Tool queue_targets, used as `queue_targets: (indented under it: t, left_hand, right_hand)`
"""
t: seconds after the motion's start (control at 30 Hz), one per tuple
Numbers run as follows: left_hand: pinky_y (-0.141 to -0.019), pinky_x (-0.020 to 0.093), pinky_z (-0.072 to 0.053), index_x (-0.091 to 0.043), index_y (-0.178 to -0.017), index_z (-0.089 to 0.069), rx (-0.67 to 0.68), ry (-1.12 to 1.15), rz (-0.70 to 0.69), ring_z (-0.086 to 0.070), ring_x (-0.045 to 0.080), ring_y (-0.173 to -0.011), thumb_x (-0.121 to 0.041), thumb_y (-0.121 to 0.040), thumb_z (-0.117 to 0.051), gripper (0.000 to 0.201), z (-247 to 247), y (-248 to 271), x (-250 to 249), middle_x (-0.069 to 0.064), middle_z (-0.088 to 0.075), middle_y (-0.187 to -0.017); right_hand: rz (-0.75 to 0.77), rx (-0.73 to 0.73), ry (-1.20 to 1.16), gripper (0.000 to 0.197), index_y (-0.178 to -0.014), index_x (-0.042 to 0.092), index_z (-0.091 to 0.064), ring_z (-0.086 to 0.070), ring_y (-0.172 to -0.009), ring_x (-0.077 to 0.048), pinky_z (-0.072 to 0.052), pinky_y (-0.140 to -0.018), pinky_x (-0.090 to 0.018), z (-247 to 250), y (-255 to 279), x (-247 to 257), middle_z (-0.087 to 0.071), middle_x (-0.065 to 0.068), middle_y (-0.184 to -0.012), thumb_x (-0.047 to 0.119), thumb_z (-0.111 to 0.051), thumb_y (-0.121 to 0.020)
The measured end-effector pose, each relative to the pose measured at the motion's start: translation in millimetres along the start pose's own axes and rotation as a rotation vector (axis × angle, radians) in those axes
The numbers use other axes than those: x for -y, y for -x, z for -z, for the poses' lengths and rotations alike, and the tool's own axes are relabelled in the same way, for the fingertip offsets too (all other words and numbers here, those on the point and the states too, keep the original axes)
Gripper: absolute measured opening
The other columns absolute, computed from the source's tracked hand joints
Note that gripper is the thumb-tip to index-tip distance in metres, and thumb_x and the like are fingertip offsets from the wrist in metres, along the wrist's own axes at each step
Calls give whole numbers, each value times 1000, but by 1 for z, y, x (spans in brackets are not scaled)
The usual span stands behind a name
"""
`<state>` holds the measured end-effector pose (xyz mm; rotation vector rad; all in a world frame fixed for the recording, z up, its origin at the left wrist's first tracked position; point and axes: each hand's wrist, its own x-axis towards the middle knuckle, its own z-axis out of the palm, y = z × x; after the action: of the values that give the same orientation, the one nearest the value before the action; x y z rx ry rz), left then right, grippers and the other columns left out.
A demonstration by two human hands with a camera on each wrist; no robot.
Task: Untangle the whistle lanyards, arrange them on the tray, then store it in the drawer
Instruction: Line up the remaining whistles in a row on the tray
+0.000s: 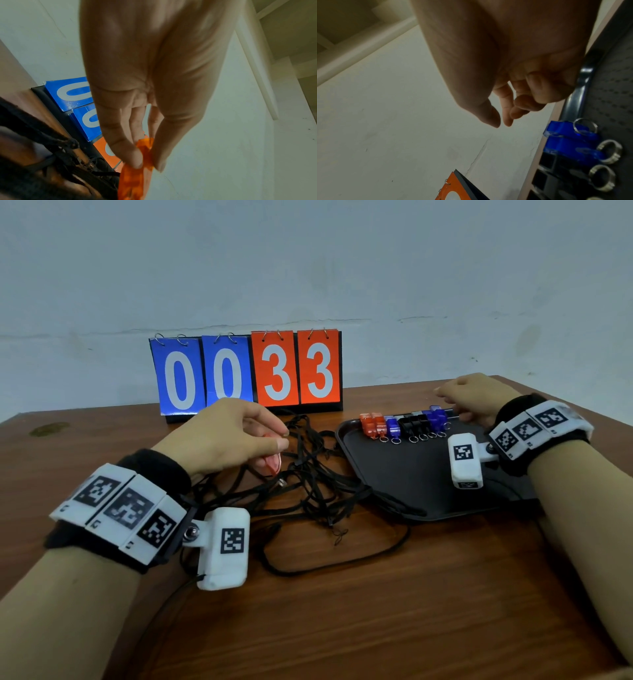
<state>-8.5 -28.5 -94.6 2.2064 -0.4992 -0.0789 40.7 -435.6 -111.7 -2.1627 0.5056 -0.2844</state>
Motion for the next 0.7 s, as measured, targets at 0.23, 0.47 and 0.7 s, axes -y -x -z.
queue_targets:
  t: [0.23, 0.47, 0.7]
  left_hand:
    - [-73, 20, -60, -22, -105, -75, -125, 152, -137, -78, 19, -81, -24, -90, -77, 16, -5, 2, -8, -2, -77, -102]
    - [-73, 15, -58, -14, -111, -73, -89, 233, -156, -78, 15, -84, -9, -94, -71, 18, -9, 8, -15, 4, -73, -115]
    - [-75, 15, -58, -10, -113, -71, -54, 295, -159, -78, 15, -91, -1, -94, -68, 21, -12, 9, -16, 8, -72, -119]
  right_hand:
    - [150, 49, -73, 19, -103, 9, -69, -48, -64, -13, -38, -41, -17, -7, 16, 15, -61, -3, -89, 25, -62, -96]
    - [271, 139, -76, 16, -97, 16, -72, -48, -65, -9, -37, -48, -18, -16, 37, 32, -62, 1, -86, 28, -63, -95]
    - [391, 244, -25, 19, -101, 14, -73, -50, -63, -7, -39, -49, -16, -26, 59, 51, -64, 2, -83, 26, -59, -99]
